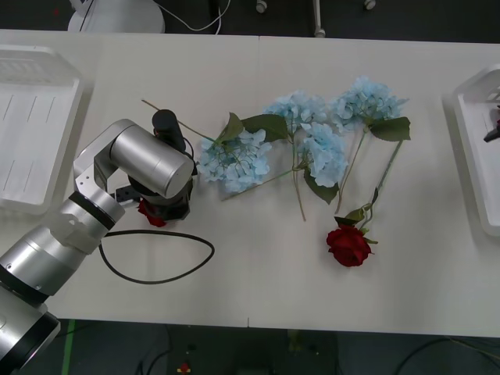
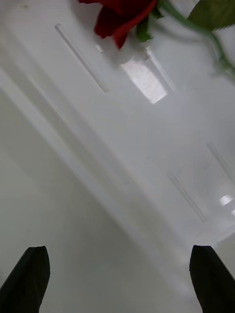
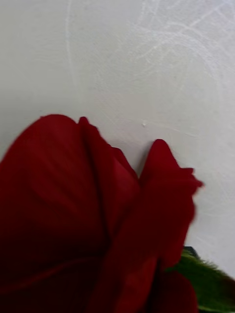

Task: Put the red flowers into the right box and the blue flowers into the left box

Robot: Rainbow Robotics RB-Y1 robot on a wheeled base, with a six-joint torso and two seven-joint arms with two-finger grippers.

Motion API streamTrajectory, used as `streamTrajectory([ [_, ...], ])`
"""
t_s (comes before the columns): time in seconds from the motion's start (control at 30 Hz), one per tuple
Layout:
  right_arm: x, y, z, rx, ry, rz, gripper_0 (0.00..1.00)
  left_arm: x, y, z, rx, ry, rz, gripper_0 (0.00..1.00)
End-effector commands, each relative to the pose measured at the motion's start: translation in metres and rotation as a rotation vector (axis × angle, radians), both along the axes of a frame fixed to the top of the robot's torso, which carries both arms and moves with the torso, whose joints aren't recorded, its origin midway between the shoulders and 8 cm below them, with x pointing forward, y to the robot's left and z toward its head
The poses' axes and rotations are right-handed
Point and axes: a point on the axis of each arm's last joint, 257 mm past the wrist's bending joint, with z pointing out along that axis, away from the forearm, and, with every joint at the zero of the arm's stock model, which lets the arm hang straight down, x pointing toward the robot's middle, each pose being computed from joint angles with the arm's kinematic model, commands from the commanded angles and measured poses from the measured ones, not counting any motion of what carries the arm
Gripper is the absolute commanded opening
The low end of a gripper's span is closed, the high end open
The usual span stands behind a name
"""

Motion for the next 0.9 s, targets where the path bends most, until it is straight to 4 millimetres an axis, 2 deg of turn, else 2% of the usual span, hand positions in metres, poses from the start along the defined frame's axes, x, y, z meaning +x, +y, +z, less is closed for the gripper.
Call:
streamTrajectory([
  [0.03,0.012,0.076,0.025,0.240,-0.042,-0.178,0.82,-0.008,0.006,-0.009,0.011,0.022,-0.034,0.00],
  [0.13,0.009,0.128,0.032,0.431,-0.025,-0.349,0.83,-0.005,0.007,-0.002,-0.003,0.012,-0.034,0.00],
  [0.23,0.002,0.158,0.031,0.525,0.003,-0.455,0.83,0.001,0.008,0.014,-0.049,-0.003,-0.019,0.00],
  [0.33,-0.010,0.185,0.020,0.625,0.047,-0.638,0.83,0.009,0.013,0.059,-0.138,-0.043,-0.001,0.00],
  [0.37,-0.012,0.187,0.017,0.641,0.056,-0.677,0.83,0.011,0.013,0.069,-0.160,-0.051,0.002,0.00],
  [0.43,-0.014,0.195,0.009,0.706,0.073,-0.801,0.83,0.016,0.023,0.108,-0.240,-0.088,0.019,0.00],
  [0.47,-0.015,0.197,0.005,0.720,0.079,-0.833,0.82,0.017,0.025,0.120,-0.265,-0.101,0.024,0.00],
  [0.53,-0.016,0.205,-0.002,0.766,0.094,-0.931,0.83,0.021,0.041,0.162,-0.362,-0.152,0.040,0.00],
  [0.57,-0.017,0.208,-0.004,0.777,0.101,-0.949,0.83,0.021,0.045,0.173,-0.385,-0.164,0.038,0.00],
  [0.63,-0.017,0.214,-0.004,0.829,0.117,-1.038,0.83,0.020,0.064,0.208,-0.469,-0.211,0.028,0.00],
  [0.67,-0.017,0.215,-0.005,0.840,0.123,-1.061,0.82,0.019,0.069,0.216,-0.483,-0.224,0.018,0.00],
  [0.73,-0.017,0.220,-0.006,0.882,0.136,-1.154,0.83,0.017,0.088,0.247,-0.504,-0.299,-0.044,0.00],
  [0.83,-0.019,0.230,-0.011,0.924,0.163,-1.250,0.83,0.016,0.103,0.270,-0.436,-0.388,-0.203,0.00],
  [0.9,-0.020,0.235,-0.015,0.941,0.174,-1.295,0.83,0.016,0.110,0.276,-0.374,-0.416,-0.277,0.00],
])
